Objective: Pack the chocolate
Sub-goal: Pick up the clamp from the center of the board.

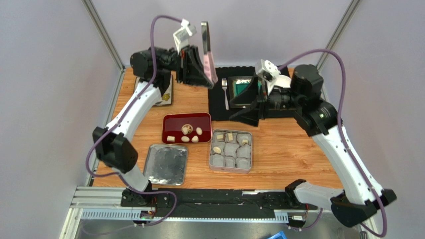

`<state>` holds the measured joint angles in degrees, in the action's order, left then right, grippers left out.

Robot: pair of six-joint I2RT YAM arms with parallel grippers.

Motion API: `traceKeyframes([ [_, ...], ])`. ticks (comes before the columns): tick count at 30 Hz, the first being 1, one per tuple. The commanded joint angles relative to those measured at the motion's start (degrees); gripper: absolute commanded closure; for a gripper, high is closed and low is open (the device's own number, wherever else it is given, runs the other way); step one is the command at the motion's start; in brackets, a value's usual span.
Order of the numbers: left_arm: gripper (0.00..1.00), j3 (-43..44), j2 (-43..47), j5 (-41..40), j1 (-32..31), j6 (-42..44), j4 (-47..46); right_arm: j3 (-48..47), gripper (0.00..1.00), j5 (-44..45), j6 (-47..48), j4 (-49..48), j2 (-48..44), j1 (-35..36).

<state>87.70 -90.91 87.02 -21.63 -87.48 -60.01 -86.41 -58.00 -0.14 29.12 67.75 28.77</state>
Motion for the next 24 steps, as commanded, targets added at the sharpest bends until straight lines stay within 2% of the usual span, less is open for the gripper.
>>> traceKeyframes([
  [1, 1.00, 36.7, -14.5, 10.4, 2.8, 2.5, -1.7, 5.6, 0.32, -4.8, -5.0, -4.2, -6.0, 0.3],
  [2, 1.00, 45.8, -17.9, 8.1, 4.0, 10.1, 7.5, 7.2, 0.32, -5.2, -5.7, -5.8, -7.4, 0.3],
  [3, 1.00, 54.3, -20.7, -1.9, 6.1, 31.2, 35.1, 7.7, 0.32, -5.4, -6.5, -6.5, -8.0, 0.4],
  [4, 1.00, 61.1, -20.3, -8.7, 10.4, 41.5, 46.8, 8.0, 0.32, -5.6, -7.8, -6.9, -8.3, 0.5],
  [5, 1.00, 58.5, -17.7, -14.4, 11.8, 49.4, 53.7, 8.6, 0.32, -5.8, -7.9, -7.1, -8.9, 0.6],
  [6, 1.00, 51.5, -13.4, -25.0, 12.4, 59.2, 53.8, 8.9, 0.32, -5.6, -8.0, -7.1, -9.2, 0.8],
  [7, 1.00, 33.6, -3.5, -31.2, 12.0, 64.1, 52.9, 9.3, 0.32, -4.3, -8.0, -7.2, -9.6, 1.0],
  [8, 1.00, 30.9, -1.8, -34.0, 10.5, 70.0, 53.9, 9.4, 0.32, -3.8, -7.7, -6.7, -9.8, 1.1],
  [9, 1.00, 33.9, -2.9, -31.4, 8.7, 85.9, 71.8, 9.4, 0.32, -3.4, -7.2, -6.0, -9.8, 1.1],
  [10, 1.00, 41.5, -5.9, -31.7, 5.4, 94.3, 83.4, 9.0, 0.32, -2.0, -6.1, -4.7, -9.7, 1.1],
  [11, 1.00, 42.1, -6.2, -32.7, 4.0, 101.6, 92.9, 8.7, 0.32, -1.5, -4.0, -2.4, -9.7, 1.1],
  [12, 1.00, 40.5, -5.6, -36.5, 2.7, 117.4, 107.8, 7.8, 0.32, -1.1, -2.8, -1.0, -9.6, 1.1],
  [13, 1.00, 32.1, -1.9, -40.1, 0.1, 123.7, 112.8, 7.3, 0.32, -0.4, -1.6, 0.2, -9.5, 1.2],
  [15, 1.00, 19.6, 3.6, -45.8, -1.0, 138.0, 119.4, 6.4, 0.32, 1.0, -0.1, 2.9, -9.2, 1.2],
  [16, 1.00, 7.4, 9.6, -46.6, -1.1, 142.0, 120.5, 5.6, 0.32, 2.2, 2.1, 3.8, -8.9, 1.2],
  [19, 1.00, -10.3, 20.6, -51.3, -3.2, 154.2, 122.2, 4.9, 0.31, 3.9, 5.9, 7.1, -8.4, 1.1],
  [21, 1.00, -13.6, 23.1, -56.7, -5.3, 157.7, 126.8, 4.6, 0.30, 5.0, 7.3, 8.8, -8.2, 1.3],
  [24, 1.00, -14.9, 24.4, -60.1, -7.4, 157.5, 131.8, 5.3, 0.27, 5.2, 7.0, 7.7, -8.3, 2.0],
])
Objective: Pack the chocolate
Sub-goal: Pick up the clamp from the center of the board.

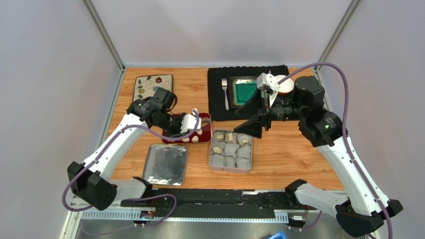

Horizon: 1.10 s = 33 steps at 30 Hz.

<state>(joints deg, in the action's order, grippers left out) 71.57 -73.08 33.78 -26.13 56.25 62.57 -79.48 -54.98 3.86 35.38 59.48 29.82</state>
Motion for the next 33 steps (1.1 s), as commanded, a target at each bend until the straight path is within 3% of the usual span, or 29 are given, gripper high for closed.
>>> traceKeyframes([
  [1, 1.00, -0.2, 7.7, -8.3, -5.2, 13.4, 9.6, -1.3, 0.20, 2.9, 3.0, 0.9, -0.1, 1.5],
  [6, 1.00, -2.1, 9.8, -10.7, -10.5, 9.2, 10.2, 0.8, 0.17, 13.5, 6.4, 1.9, 2.2, 11.1],
  [13, 1.00, -2.7, 9.0, -11.8, -11.8, 5.5, 10.2, 2.9, 0.16, 23.3, 8.4, -1.1, 6.1, 22.8],
  [21, 1.00, -2.8, 8.3, -12.2, -11.9, 1.7, 8.9, 10.1, 0.18, 50.0, 11.8, -12.6, 7.8, 34.5],
  [25, 1.00, -2.9, 8.9, -11.5, -11.9, 1.1, 8.6, 13.6, 0.18, 52.9, 11.6, -20.2, 9.2, 37.1],
  [33, 1.00, -3.6, 9.8, -10.6, -11.8, -0.1, 8.4, 17.6, 0.21, 50.6, 7.7, -31.1, 10.7, 37.1],
])
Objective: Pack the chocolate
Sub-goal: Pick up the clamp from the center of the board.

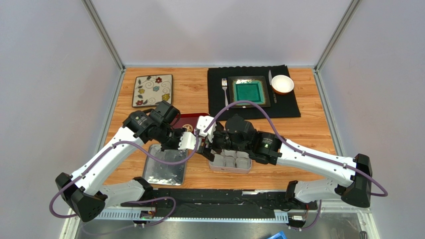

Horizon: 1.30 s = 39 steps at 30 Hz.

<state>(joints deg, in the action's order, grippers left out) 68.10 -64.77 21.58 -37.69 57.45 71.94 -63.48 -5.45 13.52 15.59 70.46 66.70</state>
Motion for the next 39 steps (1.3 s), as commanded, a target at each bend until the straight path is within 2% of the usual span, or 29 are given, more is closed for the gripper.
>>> traceKeyframes([
  [1, 1.00, -0.2, 1.6, 1.8, -0.3, -1.4, -1.0, 2.4, 0.21, 1.0, -2.4, -12.6, -0.5, 0.3],
  [6, 1.00, -0.2, 1.7, 2.3, -0.3, -2.0, -1.0, 4.6, 0.24, -0.1, -4.3, -15.1, -0.4, 0.3],
  [14, 1.00, 2.4, 0.6, 6.3, -0.4, -5.3, 0.6, 10.3, 0.30, 1.5, -8.9, -27.1, -3.0, 0.5],
  [20, 1.00, 4.2, -0.9, 11.0, -0.3, -8.1, 2.8, 11.8, 0.33, 5.5, -7.3, -30.5, -3.3, 2.1],
  [26, 1.00, 4.9, -1.1, 12.5, -0.3, -9.5, 3.6, 12.5, 0.34, 12.2, -3.6, -30.8, -5.0, 4.1],
  [33, 1.00, 5.1, -1.1, 13.7, -0.4, -10.3, 3.8, 13.6, 0.35, 12.0, -5.0, -31.7, -7.6, 4.1],
  [36, 1.00, 5.0, -1.0, 13.4, -0.3, -10.3, 3.8, 13.9, 0.39, 11.3, -6.0, -31.6, -8.4, 4.1],
  [39, 1.00, 4.9, -0.9, 13.3, -0.4, -10.3, 4.0, 14.1, 0.47, 11.2, -6.7, -31.2, -9.1, 4.2],
])
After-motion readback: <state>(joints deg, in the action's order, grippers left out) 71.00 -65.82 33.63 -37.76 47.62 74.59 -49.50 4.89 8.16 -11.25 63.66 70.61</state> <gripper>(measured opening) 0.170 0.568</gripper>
